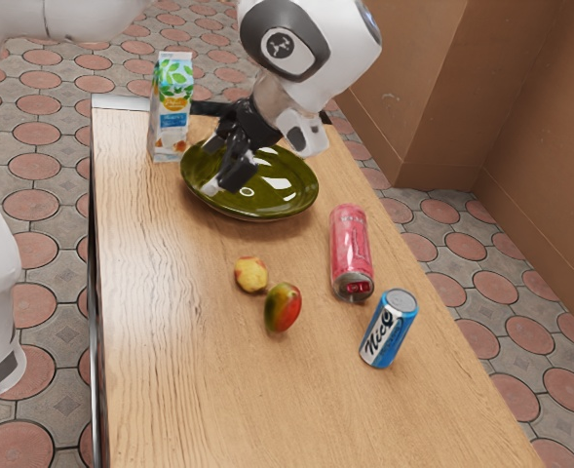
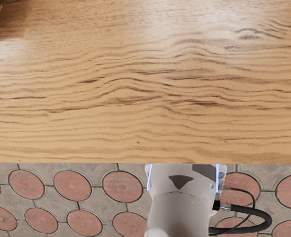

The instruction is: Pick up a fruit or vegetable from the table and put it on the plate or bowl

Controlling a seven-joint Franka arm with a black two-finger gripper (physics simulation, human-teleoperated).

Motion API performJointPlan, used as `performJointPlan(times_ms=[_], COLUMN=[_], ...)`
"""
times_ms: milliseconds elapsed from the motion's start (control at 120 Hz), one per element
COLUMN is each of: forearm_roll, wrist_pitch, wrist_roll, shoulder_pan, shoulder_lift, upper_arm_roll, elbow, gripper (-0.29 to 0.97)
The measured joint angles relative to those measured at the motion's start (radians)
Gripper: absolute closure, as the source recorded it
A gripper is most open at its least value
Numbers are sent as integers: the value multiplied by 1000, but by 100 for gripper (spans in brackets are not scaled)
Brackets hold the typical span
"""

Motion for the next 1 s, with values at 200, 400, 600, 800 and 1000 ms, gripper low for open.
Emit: performJointPlan(times_ms=[200, 400, 600, 800, 1000], forearm_roll=[25, 111, 65, 24, -62], wrist_pitch=[394, 543, 598, 619, 657], wrist_roll=[-8, 124, 384, 617, 767], shoulder_pan=[-38, -96, -88, -141, -221], shoulder_lift=[-10, -11, 39, 46, -78], upper_arm_roll=[-22, -35, -20, 19, 135], elbow=[-79, -78, -71, -147, -336], gripper=[0, 0, 0, 0, 0])
